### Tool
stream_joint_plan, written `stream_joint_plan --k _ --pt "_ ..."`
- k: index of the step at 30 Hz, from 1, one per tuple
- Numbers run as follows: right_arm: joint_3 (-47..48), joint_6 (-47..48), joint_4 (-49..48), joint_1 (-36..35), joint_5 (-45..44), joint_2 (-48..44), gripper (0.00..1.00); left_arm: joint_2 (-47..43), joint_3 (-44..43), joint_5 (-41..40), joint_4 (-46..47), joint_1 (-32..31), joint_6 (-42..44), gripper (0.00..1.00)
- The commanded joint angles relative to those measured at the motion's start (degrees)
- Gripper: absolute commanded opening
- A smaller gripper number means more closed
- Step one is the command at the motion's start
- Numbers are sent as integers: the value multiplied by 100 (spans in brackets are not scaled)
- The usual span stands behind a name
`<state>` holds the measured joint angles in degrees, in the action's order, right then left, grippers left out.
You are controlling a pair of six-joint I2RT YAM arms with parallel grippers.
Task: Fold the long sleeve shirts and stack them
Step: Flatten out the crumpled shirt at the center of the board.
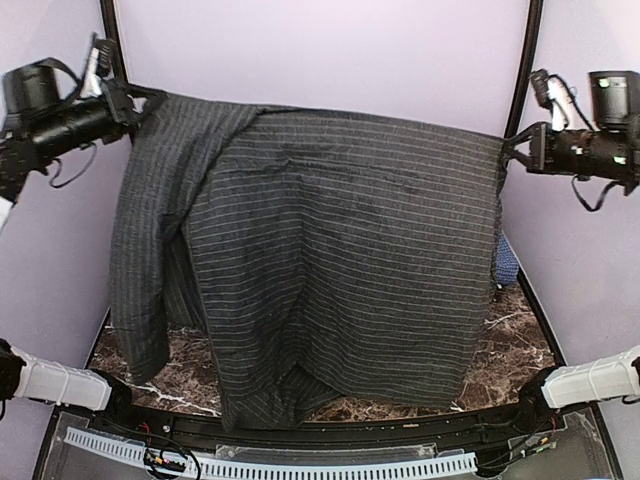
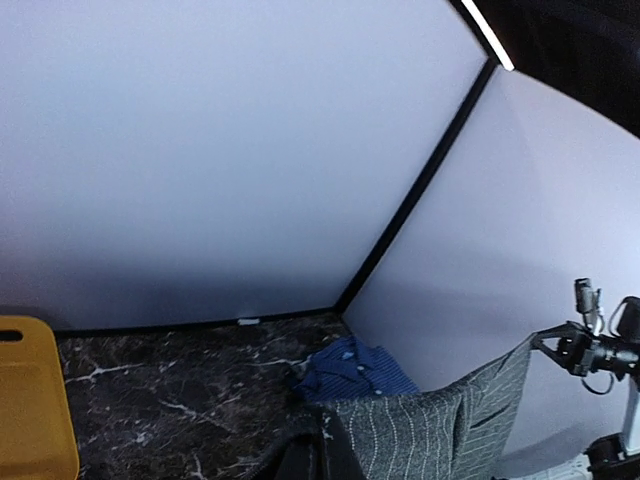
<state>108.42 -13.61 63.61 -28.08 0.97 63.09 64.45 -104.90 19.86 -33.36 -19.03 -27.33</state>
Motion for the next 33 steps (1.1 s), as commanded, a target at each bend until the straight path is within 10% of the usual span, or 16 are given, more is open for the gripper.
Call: stream_joint_plan --k 1,14,23,33 --pt "-797 137 -249 84 -2449 768 0 774 955 -1620 154 39 498 0" --pt "-424 686 -1669 254 -3327 4159 0 4246 1119 -2374 1274 74 543 0" --pt "-445 838 -1965 257 -3668 4930 0 4632 1382 -2334 1814 75 509 0" --pt "296 600 -1427 430 -4298 5449 31 5335 740 -2623 1860 123 510 28"
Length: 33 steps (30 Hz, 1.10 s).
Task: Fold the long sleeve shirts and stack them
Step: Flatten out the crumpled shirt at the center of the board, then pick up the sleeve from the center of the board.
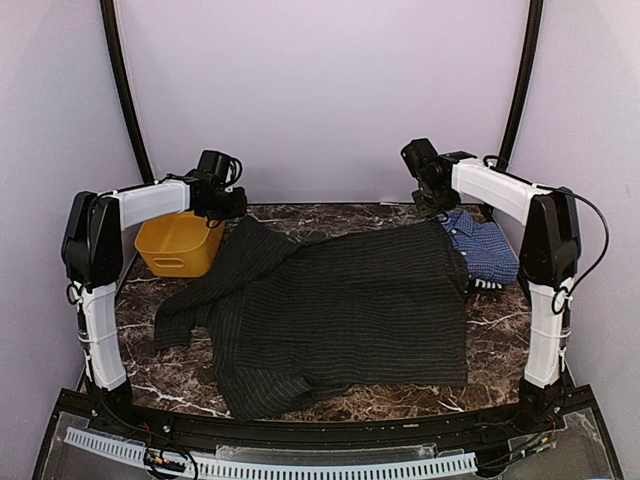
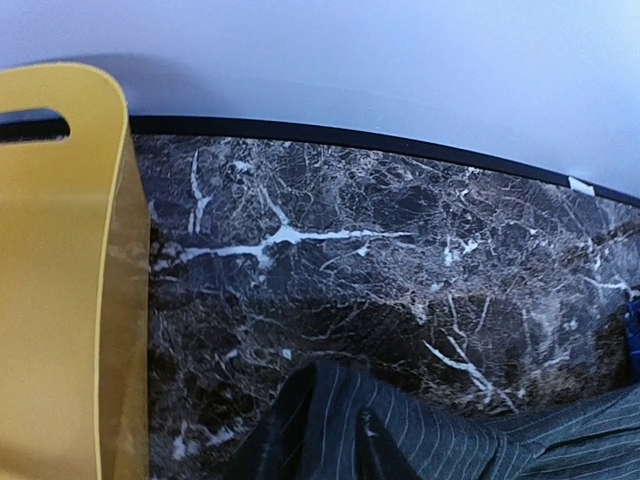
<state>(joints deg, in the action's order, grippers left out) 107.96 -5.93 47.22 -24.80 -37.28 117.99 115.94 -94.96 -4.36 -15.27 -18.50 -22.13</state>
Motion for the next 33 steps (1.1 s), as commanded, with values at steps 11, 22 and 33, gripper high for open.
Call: stream_joint_plan --k 11,22,33 --pt "-1450 -212 -590 -124 619 -1947 53 -618 72 1089 67 136 29 57" --pt "-3344 -423 -1376 -887 2543 -3450 64 -4028 4131 875 -189 118 -479 77" --pt "-3889 -484 -1866 -999 3437 -3568 64 -4771 5262 -730 -1205 119 -1289 80"
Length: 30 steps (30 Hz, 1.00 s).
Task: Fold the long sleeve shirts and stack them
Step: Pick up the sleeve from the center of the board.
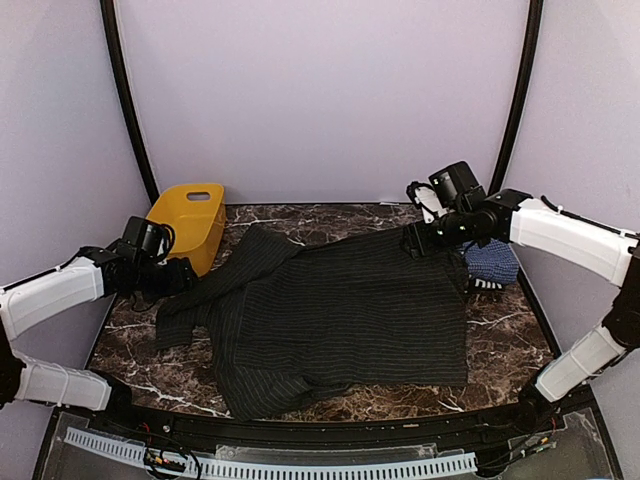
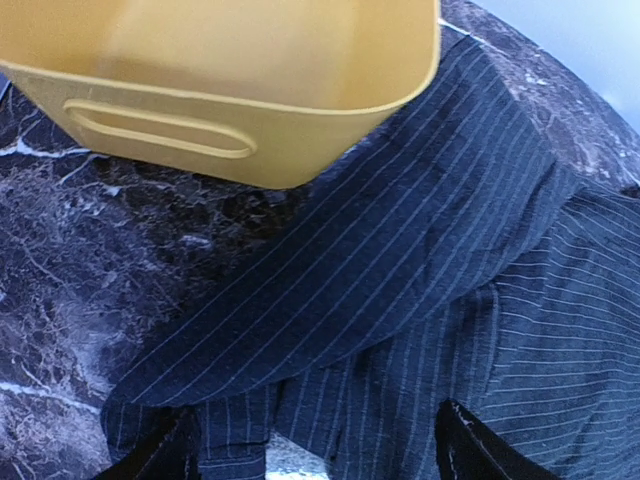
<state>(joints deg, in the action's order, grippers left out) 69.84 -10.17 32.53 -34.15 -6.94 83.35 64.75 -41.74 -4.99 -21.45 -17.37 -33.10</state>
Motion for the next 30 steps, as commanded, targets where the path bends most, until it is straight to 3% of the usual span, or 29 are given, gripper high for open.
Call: stream_joint_plan --k 1,10,21,27,30 --pt "-95 -43 -396 -65 406 -98 64 404 -78 -763 -636 5 -151 80" --pt "-134 58 -523 -65 854 134 64 974 -40 -1124 -907 139 257 85" --pt "-32 112 -588 -64 1193 451 64 1732 -221 -713 -693 538 567 85" --pt "-56 98 -612 -88 1327 509 64 1927 -220 -478 -493 560 660 69" --pt "-79 101 -585 -87 1299 460 64 2006 -209 -372 -406 558 665 57"
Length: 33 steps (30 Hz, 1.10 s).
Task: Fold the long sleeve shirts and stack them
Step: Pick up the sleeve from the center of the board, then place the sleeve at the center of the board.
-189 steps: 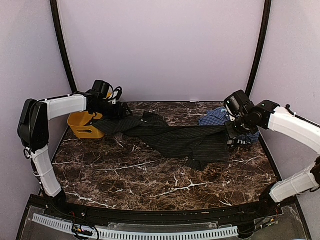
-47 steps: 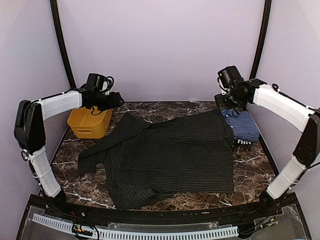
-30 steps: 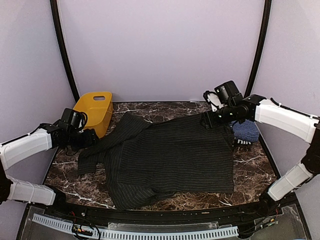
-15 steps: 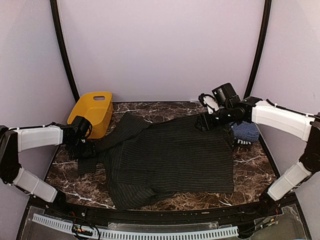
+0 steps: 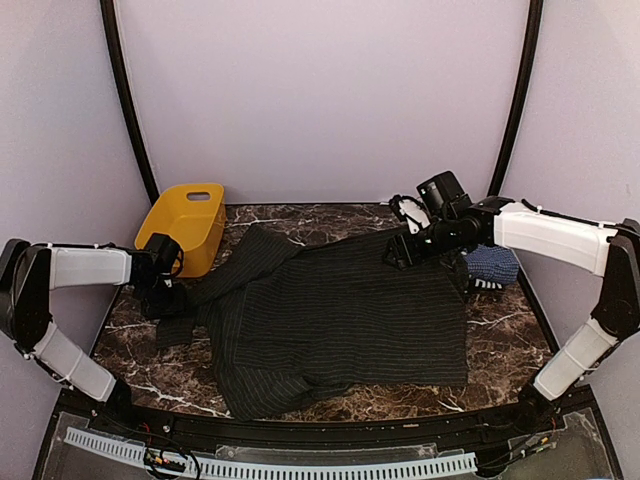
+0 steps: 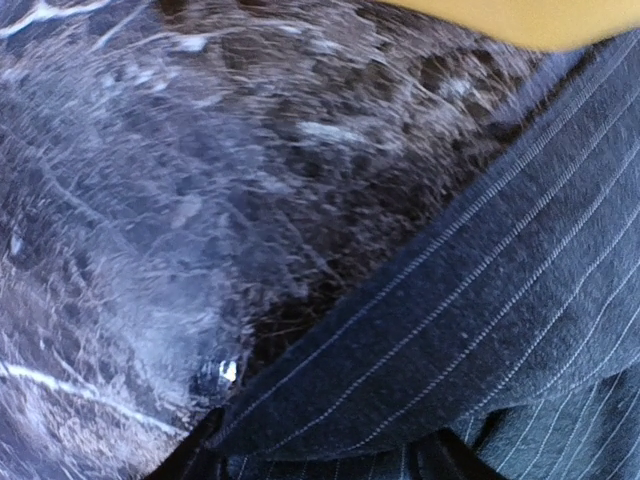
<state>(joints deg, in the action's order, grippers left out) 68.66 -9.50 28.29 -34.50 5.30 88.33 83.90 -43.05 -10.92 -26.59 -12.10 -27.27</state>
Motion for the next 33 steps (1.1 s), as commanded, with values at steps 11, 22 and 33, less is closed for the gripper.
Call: stream_joint_plan --k 11,22,33 --pt "20 -32 -138 -74 94 -67 65 -265 -40 405 76 32 82 0" --pt "231 4 235 -83 -327 -138 65 -1724 -861 2152 -260 23 -84 0" --pt "279 -67 375 -22 -684 -169 66 -508 -3028 4131 797 -66 -397 0"
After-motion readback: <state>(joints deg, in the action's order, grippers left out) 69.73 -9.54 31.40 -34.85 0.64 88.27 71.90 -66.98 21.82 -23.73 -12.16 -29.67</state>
